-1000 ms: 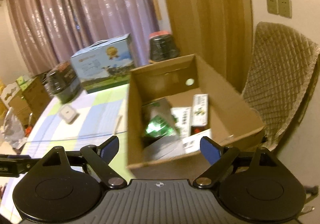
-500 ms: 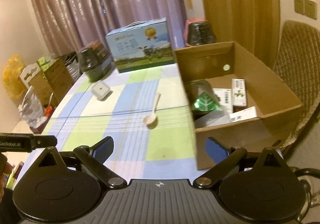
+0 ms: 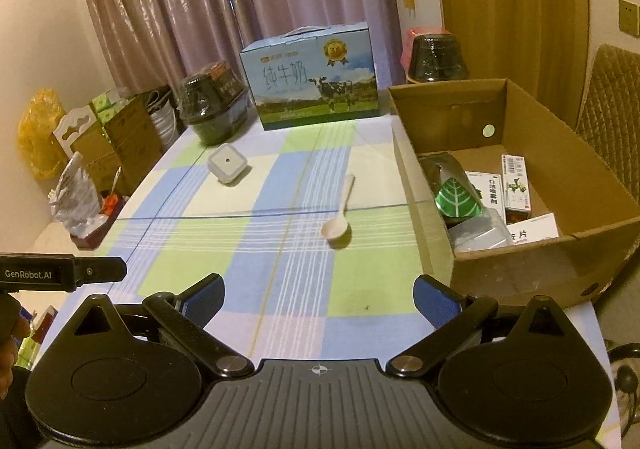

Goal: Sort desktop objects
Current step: 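Reach the right tool to the white plastic spoon and grasp it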

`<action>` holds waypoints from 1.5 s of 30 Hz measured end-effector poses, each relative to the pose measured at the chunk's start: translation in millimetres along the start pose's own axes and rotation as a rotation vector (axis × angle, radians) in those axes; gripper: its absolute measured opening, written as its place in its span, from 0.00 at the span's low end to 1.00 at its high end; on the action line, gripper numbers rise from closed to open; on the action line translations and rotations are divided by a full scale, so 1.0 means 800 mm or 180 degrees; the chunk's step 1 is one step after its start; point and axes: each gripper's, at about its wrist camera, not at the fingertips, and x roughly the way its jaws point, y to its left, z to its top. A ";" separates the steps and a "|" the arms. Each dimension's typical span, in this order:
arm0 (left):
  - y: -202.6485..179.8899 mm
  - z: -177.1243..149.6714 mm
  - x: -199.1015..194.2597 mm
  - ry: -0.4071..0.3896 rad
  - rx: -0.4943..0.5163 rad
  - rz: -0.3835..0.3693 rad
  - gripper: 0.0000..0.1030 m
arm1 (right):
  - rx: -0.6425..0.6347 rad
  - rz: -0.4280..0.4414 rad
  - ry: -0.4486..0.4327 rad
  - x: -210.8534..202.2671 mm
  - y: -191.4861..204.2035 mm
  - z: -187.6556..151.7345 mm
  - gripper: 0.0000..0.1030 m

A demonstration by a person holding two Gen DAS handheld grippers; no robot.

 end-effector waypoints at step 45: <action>0.061 0.066 0.234 -0.0194 0.0560 -0.0097 0.99 | -0.0371 -0.0545 0.0057 0.298 -0.012 0.016 0.43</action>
